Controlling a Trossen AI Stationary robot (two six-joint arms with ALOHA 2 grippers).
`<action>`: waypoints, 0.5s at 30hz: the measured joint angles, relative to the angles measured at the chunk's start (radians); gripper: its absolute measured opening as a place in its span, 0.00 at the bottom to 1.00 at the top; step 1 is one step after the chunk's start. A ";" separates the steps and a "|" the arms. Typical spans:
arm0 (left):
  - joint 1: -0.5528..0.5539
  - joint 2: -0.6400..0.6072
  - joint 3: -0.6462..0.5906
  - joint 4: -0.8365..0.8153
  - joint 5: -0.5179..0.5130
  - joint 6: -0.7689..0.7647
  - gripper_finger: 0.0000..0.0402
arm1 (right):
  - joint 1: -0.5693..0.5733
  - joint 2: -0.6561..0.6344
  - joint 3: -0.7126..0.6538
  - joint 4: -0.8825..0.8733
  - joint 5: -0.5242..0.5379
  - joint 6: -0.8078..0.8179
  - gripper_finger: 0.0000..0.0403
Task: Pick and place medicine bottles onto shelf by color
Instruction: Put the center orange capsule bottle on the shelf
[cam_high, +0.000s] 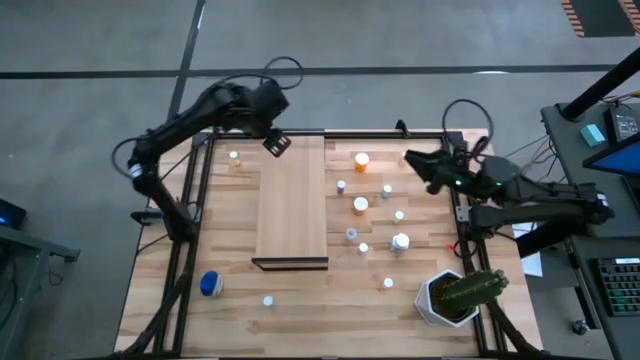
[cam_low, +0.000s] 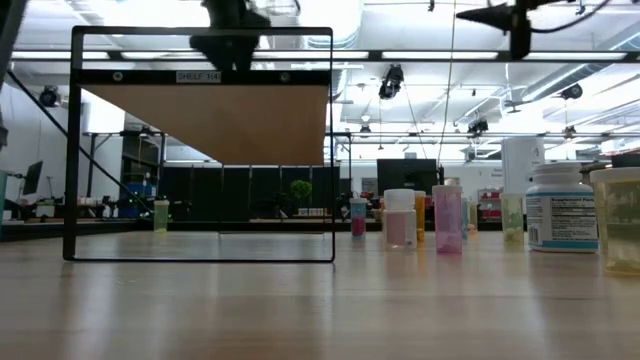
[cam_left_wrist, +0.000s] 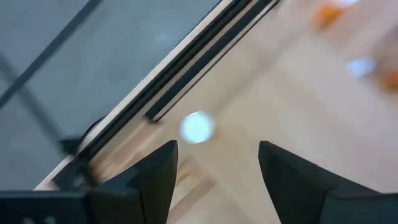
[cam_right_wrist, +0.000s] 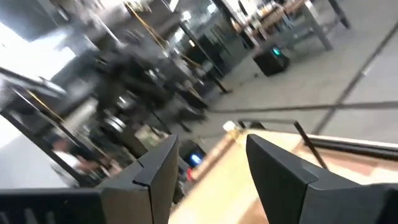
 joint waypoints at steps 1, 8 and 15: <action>-0.015 -0.030 -0.007 0.040 0.018 0.002 0.52 | 0.000 0.028 0.030 -0.036 0.000 -0.012 0.45; -0.146 -0.234 -0.118 0.462 0.160 0.126 0.52 | -0.006 0.219 0.266 -0.433 0.001 -0.013 0.45; -0.244 -0.404 -0.314 0.830 0.217 0.148 0.52 | -0.023 0.397 0.477 -0.809 0.004 0.149 0.45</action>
